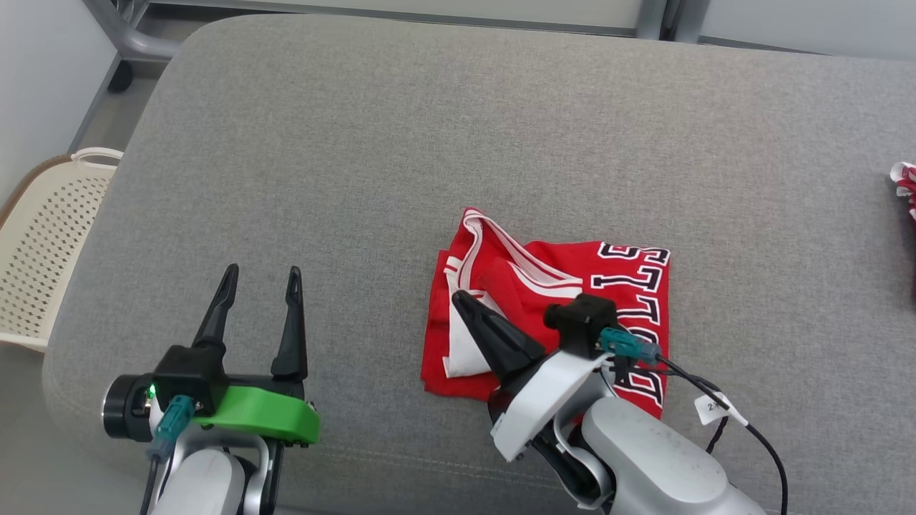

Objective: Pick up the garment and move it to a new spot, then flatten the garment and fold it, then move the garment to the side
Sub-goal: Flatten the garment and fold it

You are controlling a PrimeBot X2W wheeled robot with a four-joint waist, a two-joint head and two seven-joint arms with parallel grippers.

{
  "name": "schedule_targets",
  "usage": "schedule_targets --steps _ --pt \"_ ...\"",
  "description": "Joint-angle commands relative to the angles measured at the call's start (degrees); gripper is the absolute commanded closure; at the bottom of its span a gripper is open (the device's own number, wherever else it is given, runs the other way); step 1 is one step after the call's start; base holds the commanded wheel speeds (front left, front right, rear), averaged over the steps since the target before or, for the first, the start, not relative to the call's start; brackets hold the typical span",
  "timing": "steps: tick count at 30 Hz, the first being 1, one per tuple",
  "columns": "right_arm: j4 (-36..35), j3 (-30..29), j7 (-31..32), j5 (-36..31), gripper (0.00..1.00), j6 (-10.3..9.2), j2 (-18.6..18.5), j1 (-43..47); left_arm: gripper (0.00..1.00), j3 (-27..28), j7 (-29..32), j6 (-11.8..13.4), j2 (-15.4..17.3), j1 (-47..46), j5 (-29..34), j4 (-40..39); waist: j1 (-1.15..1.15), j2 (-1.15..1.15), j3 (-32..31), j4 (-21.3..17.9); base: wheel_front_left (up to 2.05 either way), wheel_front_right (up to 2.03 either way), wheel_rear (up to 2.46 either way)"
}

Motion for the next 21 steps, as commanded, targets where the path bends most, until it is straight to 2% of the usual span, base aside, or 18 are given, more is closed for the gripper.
schedule_targets --steps 1,6,13,21 --pt "-0.78 -0.67 -0.16 -0.70 1.00 -0.02 -0.18 0.71 0.00 0.24 -0.22 0.11 -0.06 -0.01 0.49 -0.38 0.00 0.00 -0.22 -0.38 0.00 0.00 0.00" --pt "-6.57 -5.94 -0.16 -4.15 1.00 -0.01 -0.22 2.92 0.00 1.13 -0.22 0.33 -0.10 0.35 1.19 -1.03 0.00 0.00 -0.77 -1.79 0.00 0.00 0.00" --pt "-14.26 -16.33 -0.17 -10.69 1.00 -0.02 -0.49 7.83 0.00 1.73 -0.23 -0.10 0.22 1.05 1.76 -1.55 0.00 0.00 -1.55 -4.50 0.00 0.00 0.00" --pt "-18.00 -26.45 -0.17 -16.54 1.00 -0.01 -1.54 13.75 0.00 1.92 -0.22 -0.47 0.88 1.63 2.56 -1.51 0.00 0.00 -2.99 -7.34 0.00 0.00 0.00"
